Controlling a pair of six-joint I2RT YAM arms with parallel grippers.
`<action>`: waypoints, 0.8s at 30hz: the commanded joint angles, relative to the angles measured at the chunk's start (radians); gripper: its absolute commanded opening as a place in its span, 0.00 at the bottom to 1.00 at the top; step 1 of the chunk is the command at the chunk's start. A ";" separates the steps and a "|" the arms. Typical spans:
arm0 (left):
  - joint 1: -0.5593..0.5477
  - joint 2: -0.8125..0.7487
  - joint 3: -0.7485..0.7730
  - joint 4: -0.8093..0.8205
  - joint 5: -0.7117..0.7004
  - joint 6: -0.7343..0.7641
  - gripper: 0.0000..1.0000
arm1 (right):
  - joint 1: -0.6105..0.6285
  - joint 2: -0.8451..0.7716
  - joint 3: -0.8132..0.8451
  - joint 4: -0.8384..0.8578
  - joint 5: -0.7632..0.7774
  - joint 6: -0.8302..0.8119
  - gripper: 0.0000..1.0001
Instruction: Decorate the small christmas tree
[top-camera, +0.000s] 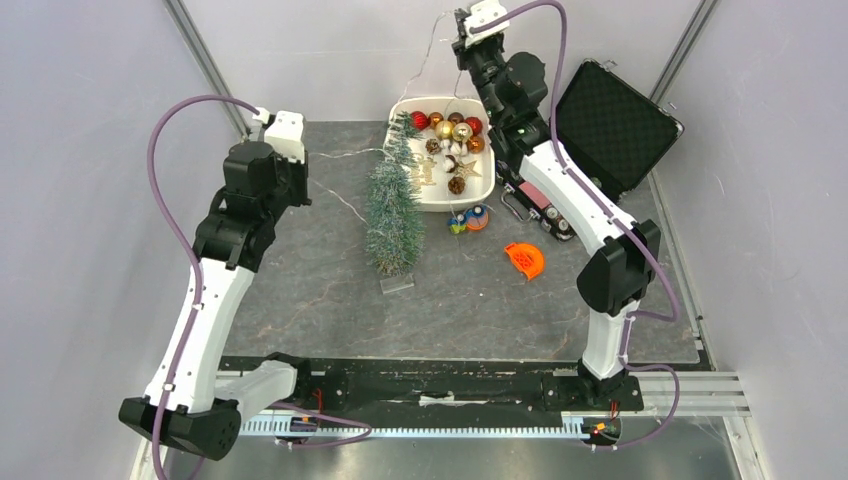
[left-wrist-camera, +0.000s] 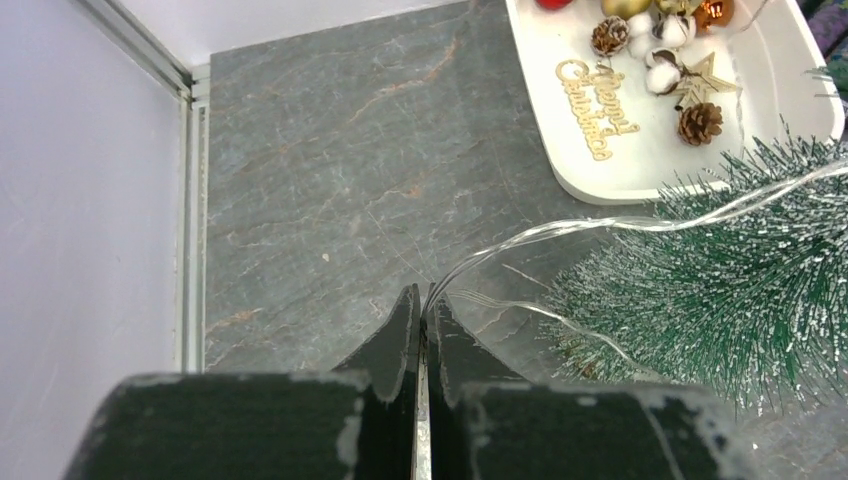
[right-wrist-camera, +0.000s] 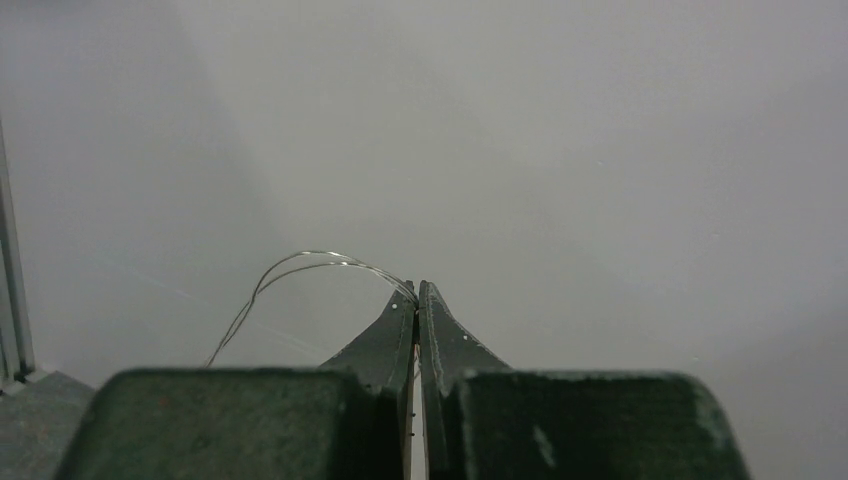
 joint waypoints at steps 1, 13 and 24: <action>0.026 -0.004 -0.028 0.030 0.138 0.002 0.02 | -0.017 -0.082 0.051 0.142 -0.007 0.129 0.00; 0.053 -0.013 -0.090 -0.001 0.200 -0.018 0.02 | -0.016 -0.068 0.085 0.322 -0.173 0.340 0.00; 0.066 -0.010 -0.189 0.029 0.210 -0.012 0.02 | -0.014 0.060 0.044 0.176 -0.098 0.253 0.00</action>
